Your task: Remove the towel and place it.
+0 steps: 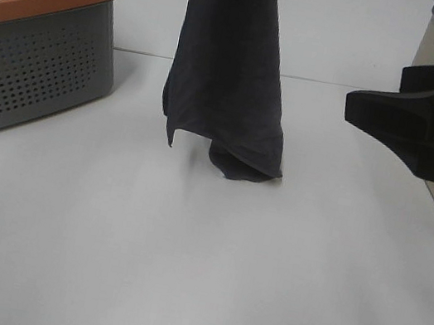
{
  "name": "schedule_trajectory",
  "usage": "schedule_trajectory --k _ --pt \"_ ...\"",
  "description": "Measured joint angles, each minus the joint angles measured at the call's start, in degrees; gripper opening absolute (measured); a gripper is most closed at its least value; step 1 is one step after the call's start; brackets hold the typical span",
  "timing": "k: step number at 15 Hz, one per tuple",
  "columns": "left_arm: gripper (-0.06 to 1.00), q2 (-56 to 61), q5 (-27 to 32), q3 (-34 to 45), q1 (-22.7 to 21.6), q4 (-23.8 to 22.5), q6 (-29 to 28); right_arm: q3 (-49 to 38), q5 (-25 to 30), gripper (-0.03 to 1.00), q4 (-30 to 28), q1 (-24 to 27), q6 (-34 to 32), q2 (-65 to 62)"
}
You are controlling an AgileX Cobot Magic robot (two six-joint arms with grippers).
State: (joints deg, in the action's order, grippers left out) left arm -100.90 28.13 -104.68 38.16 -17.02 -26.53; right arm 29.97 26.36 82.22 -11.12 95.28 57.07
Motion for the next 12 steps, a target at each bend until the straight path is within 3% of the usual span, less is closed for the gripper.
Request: schedule_trajectory --k 1,4,7,10,12 --pt "0.00 -0.74 1.49 0.00 1.83 -9.00 -7.85 0.00 0.00 0.72 1.49 0.00 0.97 0.80" --pt "0.00 -3.95 3.09 0.00 6.19 -24.75 -23.09 0.00 0.00 0.72 4.41 0.00 3.90 5.10" --pt "0.00 -6.19 4.41 0.00 6.47 -26.30 -24.64 0.00 -1.89 0.70 10.77 -3.15 11.00 12.49" --pt "0.00 -8.02 5.33 -0.06 7.68 -27.56 -23.03 0.29 -12.78 0.70 16.33 -16.21 20.80 18.28" --pt "0.00 -8.14 5.50 -2.23 9.11 -28.71 -22.69 4.24 -20.05 0.70 16.73 -23.72 18.33 22.80"
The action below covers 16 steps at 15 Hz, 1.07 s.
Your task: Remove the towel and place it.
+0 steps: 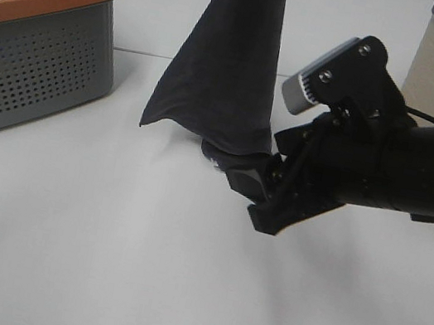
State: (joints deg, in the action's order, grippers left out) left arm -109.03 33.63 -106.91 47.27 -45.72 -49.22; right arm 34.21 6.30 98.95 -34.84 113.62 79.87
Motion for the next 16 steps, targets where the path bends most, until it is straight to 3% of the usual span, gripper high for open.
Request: schedule_trajectory --k 3,11,12,16 --pt "0.00 -0.17 0.29 -1.03 0.46 -0.34 0.69 6.53 -0.97 0.70 0.34 -3.15 -7.91 6.30" --pt "0.00 -2.29 3.50 -1.09 0.46 0.34 7.16 14.50 -2.58 0.70 0.74 -3.32 -20.00 18.85" --pt "0.00 -2.98 4.13 -1.09 0.46 1.15 8.82 18.39 -2.69 0.70 0.74 -3.32 -27.16 22.52" --pt "0.00 -3.09 4.24 -1.09 0.46 1.38 10.03 24.29 -5.44 0.70 0.80 -4.70 -35.24 27.22"
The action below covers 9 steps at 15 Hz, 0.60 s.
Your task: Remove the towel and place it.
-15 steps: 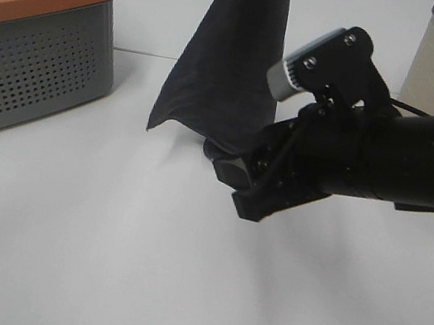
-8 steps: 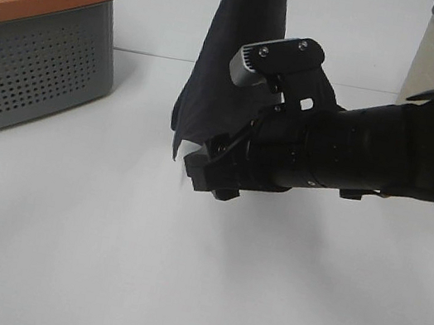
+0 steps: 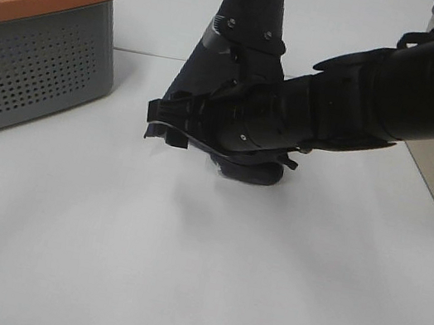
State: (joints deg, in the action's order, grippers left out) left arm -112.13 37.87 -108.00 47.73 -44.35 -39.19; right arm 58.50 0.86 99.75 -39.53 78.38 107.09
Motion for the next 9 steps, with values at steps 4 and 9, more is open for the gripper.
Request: schedule_trajectory --k 4,9 --pt "0.00 -0.11 0.00 0.00 0.00 0.00 0.23 6.02 -17.42 0.70 0.00 -8.14 -2.06 1.26" --pt "0.00 -0.11 1.15 0.00 0.00 0.29 0.29 12.32 -20.23 0.70 0.40 -10.37 -7.79 9.80"
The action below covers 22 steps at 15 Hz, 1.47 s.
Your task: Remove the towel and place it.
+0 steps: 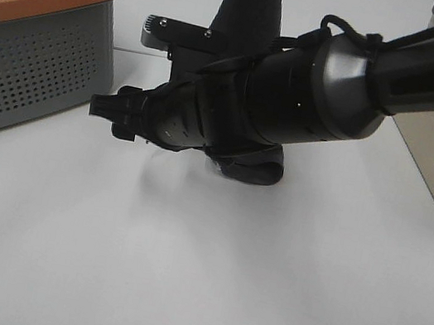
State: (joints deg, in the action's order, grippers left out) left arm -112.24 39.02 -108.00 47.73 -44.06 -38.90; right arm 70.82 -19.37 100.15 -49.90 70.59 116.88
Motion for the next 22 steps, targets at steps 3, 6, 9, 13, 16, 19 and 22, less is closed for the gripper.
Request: schedule_trajectory --k 3,6,9,13,16,19,22 --pt "0.00 0.00 0.34 0.00 0.00 0.86 0.00 3.84 -2.29 0.70 0.00 0.00 -1.49 2.64" --pt "0.00 0.00 0.40 0.00 0.74 1.72 0.00 6.99 -8.71 0.70 0.06 0.00 -4.24 5.16" --pt "0.00 0.00 0.40 0.00 2.92 0.46 0.00 7.10 -16.50 0.69 0.17 0.00 -10.31 6.88" --pt "0.00 0.00 0.40 0.00 3.50 -0.11 0.17 7.10 -17.42 0.64 0.17 0.00 -10.71 7.85" --pt "0.00 0.00 0.40 0.00 3.50 -0.23 0.17 7.10 -17.65 0.64 0.17 0.00 -10.71 9.22" --pt "0.00 0.00 0.40 0.00 3.50 -0.29 0.17 7.10 -17.99 0.51 0.17 0.00 -10.60 9.28" --pt "0.00 0.00 0.40 0.00 3.50 -0.29 0.17 7.10 -17.59 0.34 0.17 0.00 -10.60 9.28"
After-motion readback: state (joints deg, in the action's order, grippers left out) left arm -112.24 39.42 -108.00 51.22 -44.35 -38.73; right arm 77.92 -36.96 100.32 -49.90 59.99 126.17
